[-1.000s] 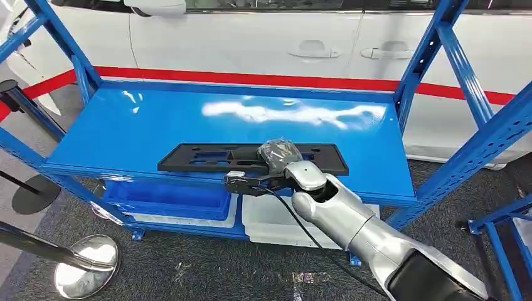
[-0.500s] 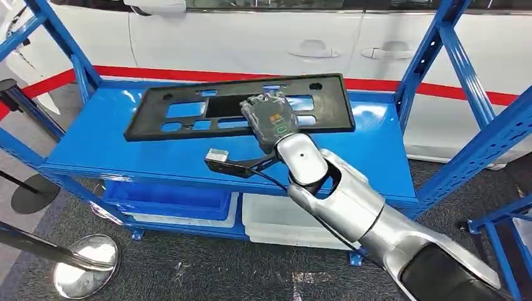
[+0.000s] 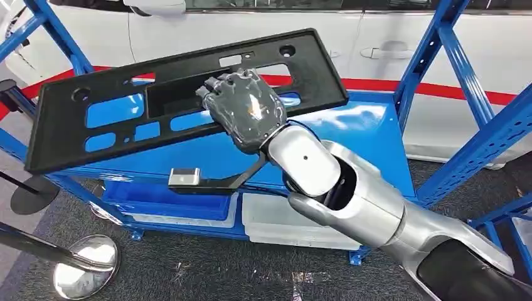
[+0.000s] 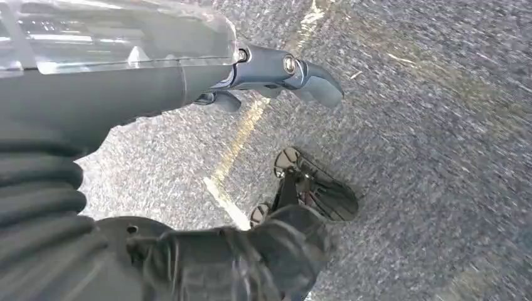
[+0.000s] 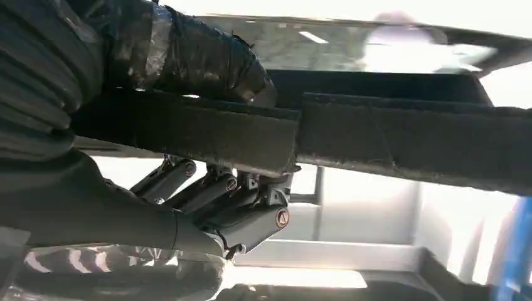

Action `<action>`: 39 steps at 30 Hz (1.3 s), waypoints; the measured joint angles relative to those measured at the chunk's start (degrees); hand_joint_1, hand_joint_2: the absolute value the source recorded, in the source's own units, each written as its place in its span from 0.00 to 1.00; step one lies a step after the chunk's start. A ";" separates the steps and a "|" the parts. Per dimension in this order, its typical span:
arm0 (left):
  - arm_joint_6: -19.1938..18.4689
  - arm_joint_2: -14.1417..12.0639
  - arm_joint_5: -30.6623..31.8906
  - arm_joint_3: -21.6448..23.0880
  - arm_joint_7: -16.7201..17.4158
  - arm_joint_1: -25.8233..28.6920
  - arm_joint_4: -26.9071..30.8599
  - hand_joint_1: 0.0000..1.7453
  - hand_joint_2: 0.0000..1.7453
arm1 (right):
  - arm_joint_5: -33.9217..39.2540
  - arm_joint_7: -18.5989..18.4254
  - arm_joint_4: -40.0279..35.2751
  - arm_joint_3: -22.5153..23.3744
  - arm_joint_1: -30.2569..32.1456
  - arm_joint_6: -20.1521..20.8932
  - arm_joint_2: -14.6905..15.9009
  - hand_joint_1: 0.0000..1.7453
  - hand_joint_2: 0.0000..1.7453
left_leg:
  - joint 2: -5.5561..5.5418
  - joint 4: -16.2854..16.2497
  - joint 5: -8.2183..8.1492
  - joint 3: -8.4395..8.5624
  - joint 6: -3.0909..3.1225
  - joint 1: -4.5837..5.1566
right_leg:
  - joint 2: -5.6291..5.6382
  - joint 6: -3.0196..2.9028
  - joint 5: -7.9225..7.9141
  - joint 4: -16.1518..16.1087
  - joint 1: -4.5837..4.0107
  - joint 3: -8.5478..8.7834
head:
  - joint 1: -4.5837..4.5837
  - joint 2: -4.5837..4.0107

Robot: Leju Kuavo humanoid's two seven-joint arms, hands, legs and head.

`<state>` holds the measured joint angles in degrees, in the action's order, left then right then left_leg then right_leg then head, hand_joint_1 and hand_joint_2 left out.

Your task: Take the parts from the cabinet and place them on the table.

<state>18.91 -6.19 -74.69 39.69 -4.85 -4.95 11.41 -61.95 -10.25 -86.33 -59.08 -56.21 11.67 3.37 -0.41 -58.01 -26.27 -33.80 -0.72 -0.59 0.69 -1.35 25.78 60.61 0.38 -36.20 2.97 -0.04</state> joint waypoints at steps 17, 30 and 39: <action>-0.85 -0.02 0.11 0.00 -0.04 0.05 0.00 0.00 1.00 | 5.82 0.11 -2.62 -3.17 0.02 -0.87 1.64 1.00 1.00 | -0.03 0.00 0.00 0.01 0.00 0.00 | -0.04 0.00 0.00 -0.04 0.00 0.03 | 0.02 0.00; -0.77 0.00 -0.11 0.00 -0.70 0.05 0.00 0.00 1.00 | 5.29 -0.61 -3.59 -4.18 0.03 -1.66 3.02 1.00 1.00 | -0.03 0.00 0.00 0.01 0.00 0.00 | -0.04 0.00 0.00 -0.04 0.00 0.04 | 0.00 0.00; -0.70 -0.02 0.18 0.00 -0.68 0.05 0.00 0.00 1.00 | 1.38 -0.50 -5.31 -4.31 0.23 -3.63 4.18 1.00 1.00 | -0.02 0.00 0.00 0.01 0.00 0.00 | -0.03 0.00 0.00 -0.05 0.00 0.03 | 0.00 0.00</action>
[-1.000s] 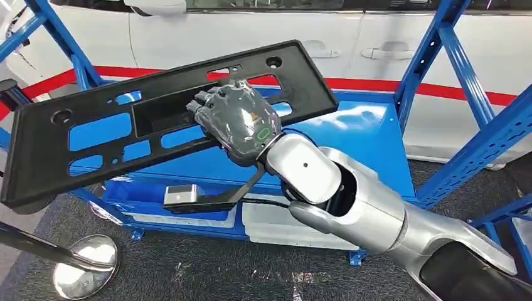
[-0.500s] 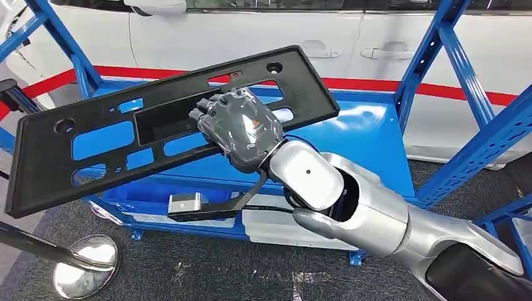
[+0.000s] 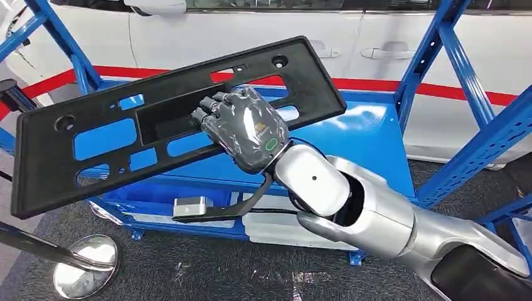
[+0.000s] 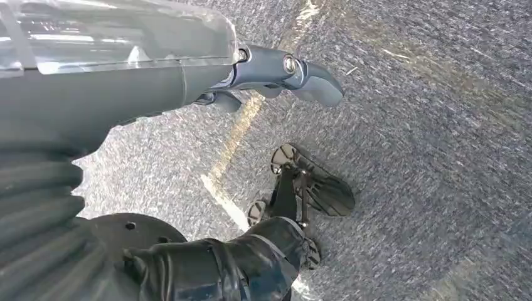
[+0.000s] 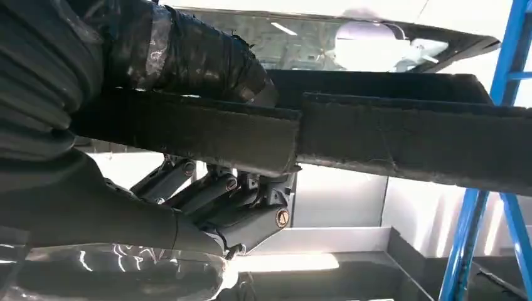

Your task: Take the parts from the cabinet and place them on the table.

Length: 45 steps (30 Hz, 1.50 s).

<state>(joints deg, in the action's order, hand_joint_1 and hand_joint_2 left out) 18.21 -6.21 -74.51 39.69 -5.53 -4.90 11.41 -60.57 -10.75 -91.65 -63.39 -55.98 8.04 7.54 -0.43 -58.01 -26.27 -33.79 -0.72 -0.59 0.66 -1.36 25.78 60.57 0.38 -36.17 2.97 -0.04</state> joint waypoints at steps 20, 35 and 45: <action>0.09 -0.92 1.40 0.00 -0.20 -0.19 0.00 0.00 1.00 | 0.00 0.28 -0.44 0.13 2.37 -0.96 1.07 1.00 1.00 | 0.40 1.80 1.21 1.11 1.31 -0.65 | -0.09 1.12 0.31 -0.41 -0.03 0.46 | -0.13 0.00; 0.15 -1.22 1.70 0.02 -0.04 -0.16 -0.07 0.00 1.00 | -0.15 0.46 -0.41 0.15 3.37 -1.25 1.84 1.00 1.00 | 0.21 -1.13 0.27 -1.41 -2.63 -2.89 | 0.24 0.73 1.22 1.78 1.77 -0.03 | -0.63 0.00; 0.44 -1.22 1.84 0.04 0.72 -0.29 -0.07 0.00 1.00 | -0.20 0.48 -0.39 0.13 3.71 -1.25 1.88 1.00 1.00 | 0.29 -7.86 -4.57 0.21 1.01 -0.03 | 0.08 -1.55 -1.04 1.50 -1.10 -2.16 | -0.04 0.00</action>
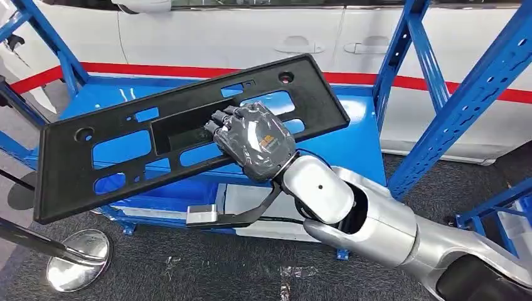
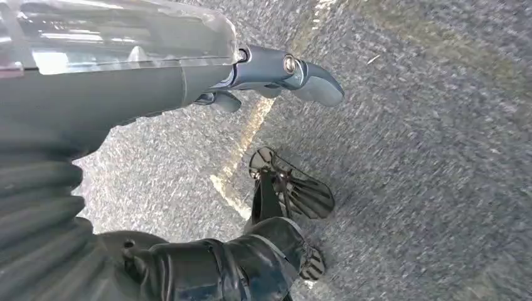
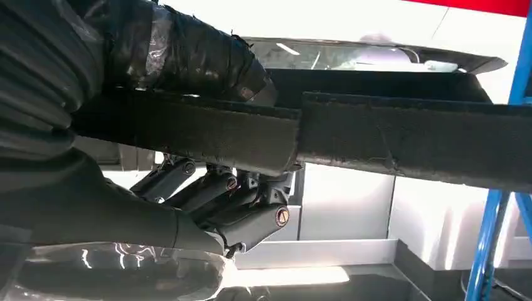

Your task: Take the parts from the cabinet and place them on the table.

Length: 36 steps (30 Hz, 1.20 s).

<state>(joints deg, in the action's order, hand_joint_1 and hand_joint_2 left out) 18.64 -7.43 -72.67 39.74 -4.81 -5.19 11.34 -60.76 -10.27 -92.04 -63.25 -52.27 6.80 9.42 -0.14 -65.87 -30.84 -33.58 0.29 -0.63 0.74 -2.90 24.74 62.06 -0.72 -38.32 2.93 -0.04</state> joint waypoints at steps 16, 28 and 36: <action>-0.02 -0.28 0.00 0.04 0.09 -0.27 0.00 0.00 1.00 | -0.04 0.02 0.11 0.04 0.01 0.00 0.20 1.00 1.00 | 0.71 7.97 6.87 -2.35 0.39 -0.49 | -0.56 4.58 3.01 4.30 2.01 3.62 | -0.44 0.00; -0.11 -0.17 0.04 0.09 0.35 -0.06 -0.04 0.00 1.00 | -0.07 0.02 0.13 0.06 -0.16 -0.02 0.17 1.00 1.00 | 0.46 -10.34 -3.18 -8.67 -3.12 -0.89 | -0.67 0.28 -0.03 -1.99 1.46 1.75 | -0.11 0.00; -0.11 -0.18 0.07 0.13 0.35 -0.35 -0.04 0.00 1.00 | -0.07 0.02 0.13 0.13 -0.30 -0.09 0.17 1.00 1.00 | -0.15 8.18 1.28 4.55 -1.52 -0.16 | -0.82 2.65 -3.96 -2.68 1.37 -0.63 | -0.09 0.02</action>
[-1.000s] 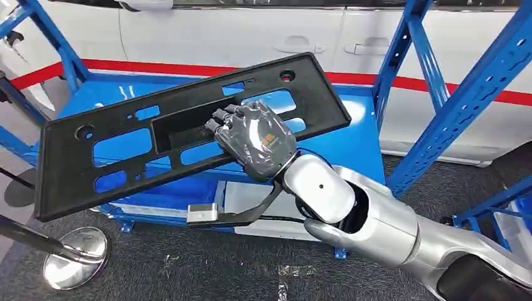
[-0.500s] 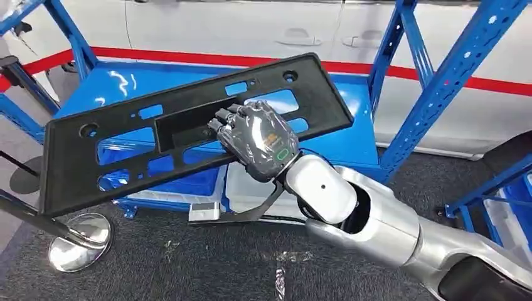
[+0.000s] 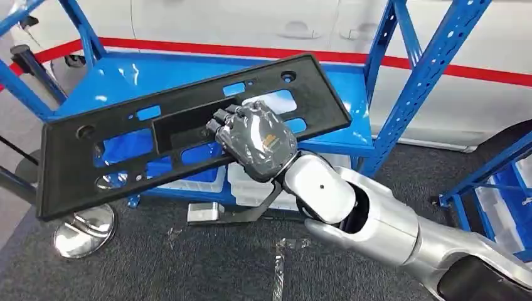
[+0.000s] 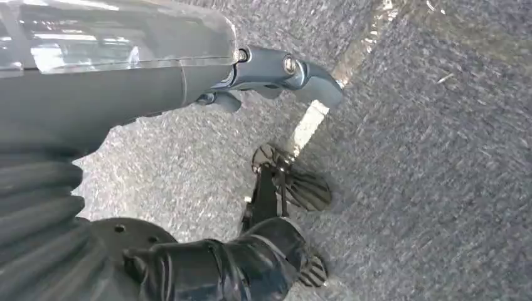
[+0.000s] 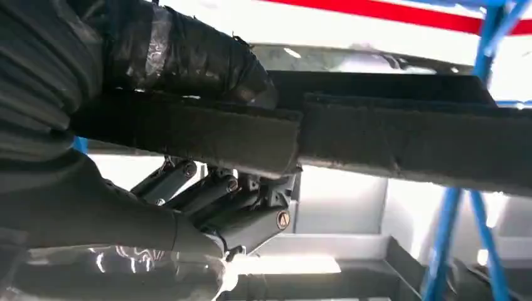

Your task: Take the parts from the cabinet and place them on the table.

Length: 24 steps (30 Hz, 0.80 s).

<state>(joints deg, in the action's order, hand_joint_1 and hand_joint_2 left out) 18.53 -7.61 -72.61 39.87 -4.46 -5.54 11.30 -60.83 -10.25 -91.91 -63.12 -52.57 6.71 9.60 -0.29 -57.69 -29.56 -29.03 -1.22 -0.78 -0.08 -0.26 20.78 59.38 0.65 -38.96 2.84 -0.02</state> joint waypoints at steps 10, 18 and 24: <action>-0.07 0.05 0.02 0.02 0.15 0.01 0.00 0.00 1.00 | 0.04 0.00 0.02 0.00 0.29 -0.02 0.20 1.00 1.00 | 0.56 -0.34 5.45 -6.94 2.31 0.56 | 0.24 -0.18 6.68 11.10 -0.40 1.33 | -0.55 -0.02; 0.00 -0.06 0.50 0.13 0.61 0.23 -0.04 0.00 1.00 | 0.15 -0.02 0.11 0.04 0.17 0.02 0.24 1.00 1.00 | 0.20 -1.98 4.31 -9.37 -0.01 0.10 | -0.30 -2.26 5.27 -2.37 -0.57 7.39 | -0.85 -0.02; 0.33 -0.55 0.61 0.24 0.70 0.21 -0.04 0.00 1.00 | 0.15 -0.17 0.61 0.04 0.82 -0.04 0.24 1.00 1.00 | 0.23 -14.71 -0.61 -10.33 -2.07 -0.96 | -0.31 -1.85 2.63 -1.17 -0.07 2.85 | -0.59 -0.02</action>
<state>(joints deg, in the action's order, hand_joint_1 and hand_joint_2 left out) 18.86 -8.15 -72.00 40.11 -3.76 -5.34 11.26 -60.68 -10.43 -91.30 -63.08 -51.75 6.67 9.84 -0.06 -72.40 -30.17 -39.36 -3.29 -1.74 -0.39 -2.11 23.40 58.22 0.59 -36.11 2.25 -0.04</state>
